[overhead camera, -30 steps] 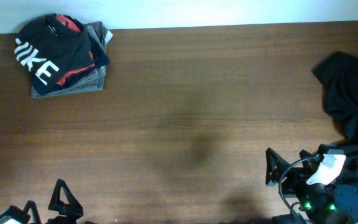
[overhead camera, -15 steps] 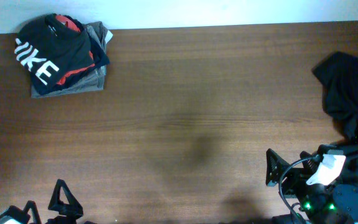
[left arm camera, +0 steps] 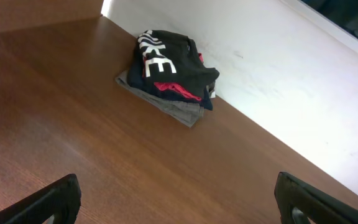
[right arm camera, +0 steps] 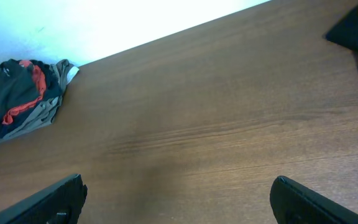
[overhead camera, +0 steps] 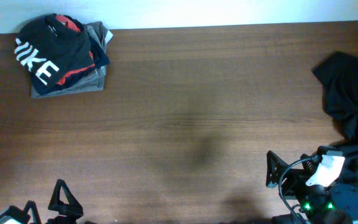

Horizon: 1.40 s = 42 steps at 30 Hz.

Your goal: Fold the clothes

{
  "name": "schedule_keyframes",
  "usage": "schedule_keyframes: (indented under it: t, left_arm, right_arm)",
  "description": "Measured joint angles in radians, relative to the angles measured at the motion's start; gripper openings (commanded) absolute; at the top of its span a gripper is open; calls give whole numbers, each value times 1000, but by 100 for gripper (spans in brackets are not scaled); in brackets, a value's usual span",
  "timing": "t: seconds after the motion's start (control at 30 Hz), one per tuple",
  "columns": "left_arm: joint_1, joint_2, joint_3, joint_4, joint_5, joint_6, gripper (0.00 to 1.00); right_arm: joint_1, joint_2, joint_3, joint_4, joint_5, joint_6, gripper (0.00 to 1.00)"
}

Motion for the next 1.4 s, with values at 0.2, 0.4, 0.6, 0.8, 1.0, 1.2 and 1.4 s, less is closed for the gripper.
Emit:
schedule_keyframes:
  t: [0.2, 0.4, 0.6, 0.8, 1.0, 1.2, 1.4]
  left_arm:
    - [0, 0, 0, 0, 0, 0, 99]
    - [0, 0, 0, -1, -4, 0, 99]
    - [0, 0, 0, 0, -7, 0, 99]
    - [0, 0, 0, 0, -8, 0, 99]
    - [0, 0, 0, 0, -10, 0, 99]
    - [0, 0, 0, 0, -10, 0, 99]
    - [0, 0, 0, 0, -10, 0, 99]
  right_arm:
    - [-45, -38, -45, 64, 11, -65, 99]
    - [-100, -115, -212, 273, 18, -123, 99]
    - [-103, -210, -457, 572, 13, -138, 99]
    - [-104, -258, -644, 793, 10, -139, 99]
    - [-104, -278, -779, 937, 10, -141, 99]
    - [-104, -281, -804, 950, 10, -165, 99]
    - [-104, -281, -804, 914, 10, -198, 99]
